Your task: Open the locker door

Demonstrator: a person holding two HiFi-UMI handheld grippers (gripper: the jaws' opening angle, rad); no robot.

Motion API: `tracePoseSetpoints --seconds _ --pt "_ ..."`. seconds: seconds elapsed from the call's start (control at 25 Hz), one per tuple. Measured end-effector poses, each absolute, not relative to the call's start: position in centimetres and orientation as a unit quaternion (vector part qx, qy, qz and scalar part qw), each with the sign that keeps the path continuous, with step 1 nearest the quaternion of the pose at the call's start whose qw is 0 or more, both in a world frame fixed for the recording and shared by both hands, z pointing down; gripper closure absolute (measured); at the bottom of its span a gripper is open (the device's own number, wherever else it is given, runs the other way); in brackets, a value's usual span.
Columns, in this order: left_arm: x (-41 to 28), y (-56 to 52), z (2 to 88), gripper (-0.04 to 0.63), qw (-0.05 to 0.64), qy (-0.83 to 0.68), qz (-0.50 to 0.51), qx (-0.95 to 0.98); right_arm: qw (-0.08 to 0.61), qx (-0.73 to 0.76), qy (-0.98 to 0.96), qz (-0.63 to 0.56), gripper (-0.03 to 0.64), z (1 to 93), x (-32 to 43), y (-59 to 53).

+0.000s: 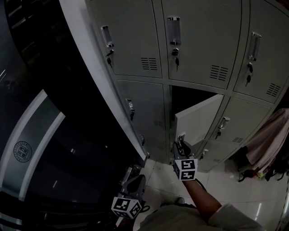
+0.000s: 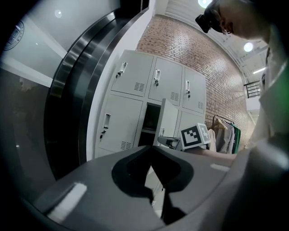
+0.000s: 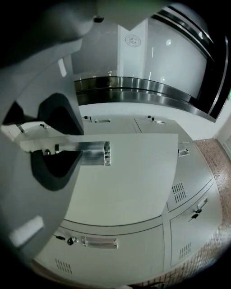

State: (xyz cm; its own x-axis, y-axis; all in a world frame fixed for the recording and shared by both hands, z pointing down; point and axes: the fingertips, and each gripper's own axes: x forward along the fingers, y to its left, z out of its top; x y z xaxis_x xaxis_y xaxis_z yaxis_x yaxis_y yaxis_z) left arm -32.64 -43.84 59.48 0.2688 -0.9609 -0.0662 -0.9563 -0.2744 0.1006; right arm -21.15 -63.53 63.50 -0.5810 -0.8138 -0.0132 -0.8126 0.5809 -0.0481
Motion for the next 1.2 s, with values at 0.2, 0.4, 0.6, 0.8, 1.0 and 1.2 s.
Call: tracePoseSetpoints --seconds 0.2,0.4,0.6,0.8,1.0,1.2 --pt "-32.0 -43.6 59.3 0.531 0.013 -0.595 -0.055 0.802 0.02 -0.46 0.887 -0.009 0.471 63.3 -18.3 -61.1" --pt "-30.3 -44.1 59.4 0.531 0.012 -0.579 -0.055 0.814 0.023 -0.47 0.882 0.001 0.459 63.1 -15.6 -59.2" --pt "-28.2 -44.6 59.2 0.531 0.014 -0.563 -0.054 0.825 0.025 -0.487 0.873 0.007 0.489 63.0 -12.6 -57.1" --pt "-26.3 -45.1 59.3 0.531 0.023 -0.549 -0.052 0.834 0.027 -0.498 0.867 0.014 0.528 63.1 -9.7 -55.6" --pt "-24.2 -45.3 59.1 0.531 0.019 -0.529 -0.05 0.847 0.033 -0.519 0.854 0.01 0.586 63.2 -7.0 -54.7" --pt "-22.6 -45.1 58.7 0.531 0.019 -0.511 -0.048 0.858 0.037 -0.532 0.846 0.001 0.612 63.2 -4.9 -54.2"
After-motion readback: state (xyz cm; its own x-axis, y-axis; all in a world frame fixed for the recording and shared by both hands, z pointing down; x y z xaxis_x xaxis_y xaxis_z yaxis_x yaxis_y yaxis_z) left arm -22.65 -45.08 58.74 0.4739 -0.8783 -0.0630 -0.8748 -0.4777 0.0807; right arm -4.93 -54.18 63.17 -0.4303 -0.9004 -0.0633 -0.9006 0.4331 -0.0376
